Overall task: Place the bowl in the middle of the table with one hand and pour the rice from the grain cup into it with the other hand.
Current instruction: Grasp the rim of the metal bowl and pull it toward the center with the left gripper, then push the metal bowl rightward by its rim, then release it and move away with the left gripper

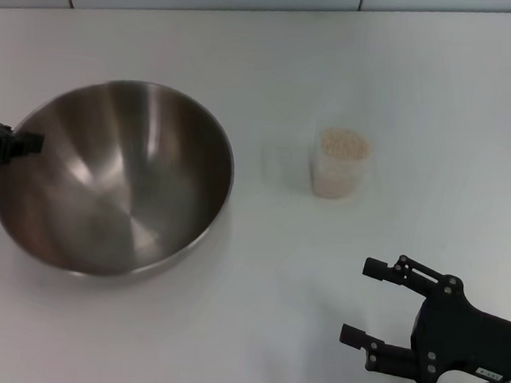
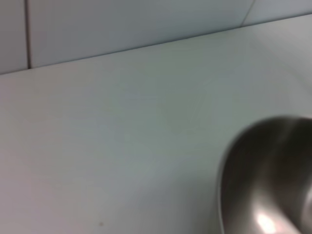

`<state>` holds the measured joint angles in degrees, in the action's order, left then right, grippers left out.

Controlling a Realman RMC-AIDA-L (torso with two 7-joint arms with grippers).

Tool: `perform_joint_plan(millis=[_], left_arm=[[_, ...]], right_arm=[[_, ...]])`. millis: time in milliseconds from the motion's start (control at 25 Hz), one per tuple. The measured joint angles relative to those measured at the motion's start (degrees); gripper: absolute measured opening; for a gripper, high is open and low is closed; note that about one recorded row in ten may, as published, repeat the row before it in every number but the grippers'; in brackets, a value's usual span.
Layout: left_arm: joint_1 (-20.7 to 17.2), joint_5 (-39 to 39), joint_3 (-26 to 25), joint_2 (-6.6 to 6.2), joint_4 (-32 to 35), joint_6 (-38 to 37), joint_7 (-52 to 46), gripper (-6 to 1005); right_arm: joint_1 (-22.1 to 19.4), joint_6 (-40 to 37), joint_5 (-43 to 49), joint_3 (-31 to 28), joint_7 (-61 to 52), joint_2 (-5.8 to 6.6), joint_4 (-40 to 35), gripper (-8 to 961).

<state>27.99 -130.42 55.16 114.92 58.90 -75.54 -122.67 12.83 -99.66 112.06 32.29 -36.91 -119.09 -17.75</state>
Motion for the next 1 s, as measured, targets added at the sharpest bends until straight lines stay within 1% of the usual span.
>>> perform_joint_plan(millis=[40, 80, 120, 200, 280, 360, 480, 560, 600, 640, 680, 760, 1000], left_arm=[[0.00, 0.00, 0.00, 0.00, 0.00, 0.00, 0.00, 230], [0.76, 0.03, 0.00, -0.26, -0.80, -0.31, -0.10, 137], [0.76, 0.03, 0.00, -0.26, -0.80, -0.31, -0.10, 124], [2.38, 0.14, -0.30, -1.10, -3.48, -0.59, -0.32, 99], [3.57, 0.32, -0.98, -1.57, -5.38, -0.80, -0.30, 73], [5.77, 0.40, -2.96, -2.41, -8.27, -1.65, 0.25, 48], [8.58, 0.44, -5.61, -3.33, -10.85, -3.71, 1.44, 42], [11.40, 0.47, -6.90, -4.44, -13.20, -5.50, 2.07, 38], [11.40, 0.47, -6.90, -4.44, -13.20, -5.50, 2.07, 40], [12.34, 0.48, -7.06, -4.61, -13.71, -5.78, 2.13, 42], [13.74, 0.47, -7.10, -4.55, -14.01, -5.92, 2.23, 44], [14.43, 0.39, -6.98, -4.29, -14.12, -5.75, 2.42, 48], [18.63, -0.98, -6.65, -1.89, -16.89, -2.25, 4.15, 60]], right_arm=[[0.00, 0.00, 0.00, -0.01, 0.00, 0.00, 0.00, 828], [0.00, 0.00, 0.01, -0.01, 0.00, 0.00, 0.00, 828], [0.00, 0.00, 0.01, -0.01, 0.00, 0.00, 0.00, 828], [0.00, 0.00, 0.04, -0.03, 0.00, 0.00, 0.00, 828], [0.00, 0.00, 0.05, -0.03, 0.00, 0.00, 0.00, 828], [0.00, 0.00, 0.11, 0.01, 0.00, 0.00, 0.00, 828], [0.00, 0.00, 0.14, 0.06, -0.07, 0.00, 0.00, 829], [0.05, 0.01, 0.16, 0.14, -0.14, 0.00, 0.00, 829], [0.05, 0.01, 0.16, 0.14, -0.14, 0.00, 0.00, 829], [0.05, 0.02, 0.16, 0.18, -0.16, 0.00, 0.00, 829], [0.06, 0.03, 0.15, 0.28, -0.17, 0.00, 0.00, 829], [0.07, 0.04, 0.10, 0.32, -0.17, 0.00, 0.00, 829], [0.09, 0.08, 0.00, 0.40, -0.17, 0.00, 0.00, 829]])
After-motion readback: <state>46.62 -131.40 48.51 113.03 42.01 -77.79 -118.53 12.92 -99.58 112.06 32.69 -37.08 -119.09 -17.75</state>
